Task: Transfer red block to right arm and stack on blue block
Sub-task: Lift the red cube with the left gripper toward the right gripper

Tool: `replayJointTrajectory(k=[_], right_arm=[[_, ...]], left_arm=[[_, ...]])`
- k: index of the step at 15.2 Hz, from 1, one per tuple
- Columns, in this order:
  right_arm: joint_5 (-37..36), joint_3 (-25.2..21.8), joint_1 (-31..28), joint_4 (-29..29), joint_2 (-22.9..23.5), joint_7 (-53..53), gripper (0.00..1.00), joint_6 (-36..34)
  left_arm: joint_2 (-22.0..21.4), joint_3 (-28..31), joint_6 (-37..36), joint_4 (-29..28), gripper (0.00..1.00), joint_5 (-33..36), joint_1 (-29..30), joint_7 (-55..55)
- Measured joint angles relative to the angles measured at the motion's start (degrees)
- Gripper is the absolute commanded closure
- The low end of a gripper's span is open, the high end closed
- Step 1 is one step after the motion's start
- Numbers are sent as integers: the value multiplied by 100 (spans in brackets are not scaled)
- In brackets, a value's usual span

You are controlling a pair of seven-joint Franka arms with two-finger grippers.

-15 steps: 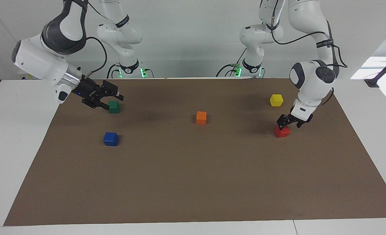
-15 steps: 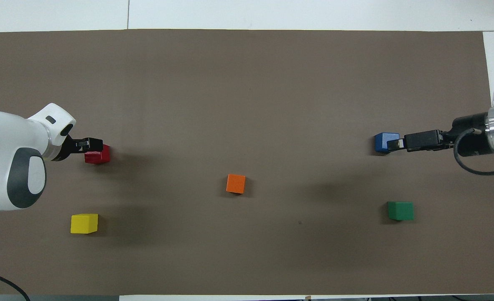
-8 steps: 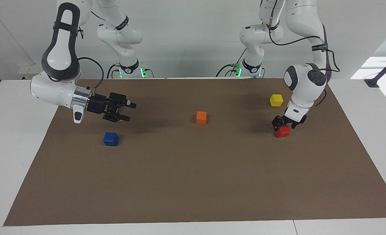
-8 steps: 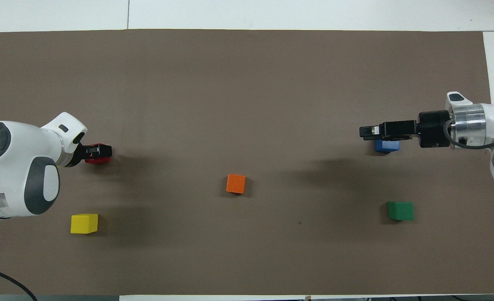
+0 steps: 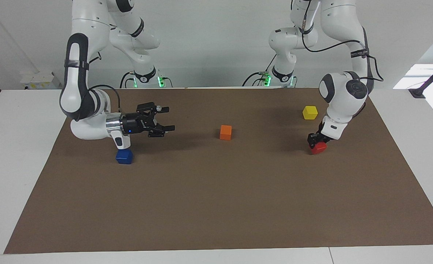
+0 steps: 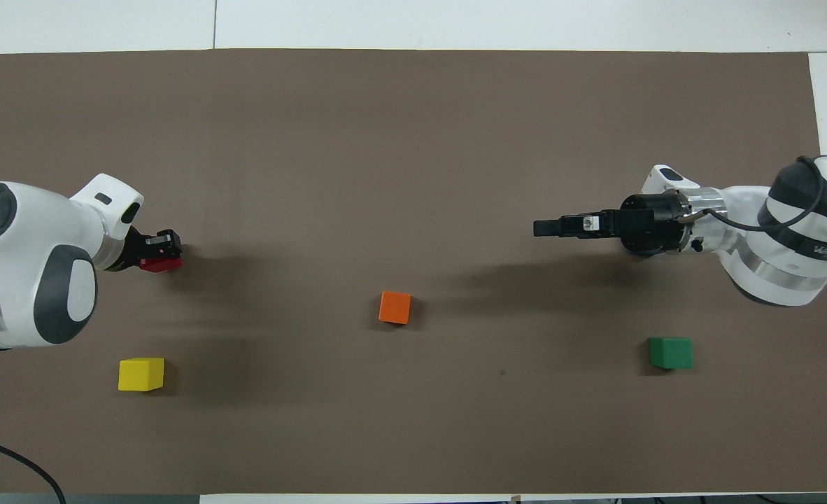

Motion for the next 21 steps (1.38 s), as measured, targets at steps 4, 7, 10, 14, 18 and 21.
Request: replayJointTrajectory(k=[4,7,10,14,18,21], right_arm=[[1352,13,576,-40,454,-296,0,-741],[2180,23,886,-43,726,-324,0,-1318],[2840,116,1169,-69,950,-324,0,-1829],[3715,241,1642,-105,1306,-301,0,-2284],[3885,250,1704,-106,1368,-151,0,-2477],[4020,263,1860,-107,1459,-131,0,-2571]], left_arm=[[-150,-79,-2314,1606,100,-998,-327,-994],[-673,-506,-3044,2189,100,-1615,-399,-2625],[-1145,-960,-3163,2208,100,-2274,-438,-4324],[-1185,-1375,-3085,2175,100,-2887,-472,-6482],[-1162,-1425,-2351,2118,100,-3271,-720,-7816],[-1154,-1438,-1389,1905,100,-3289,-1026,-8639]])
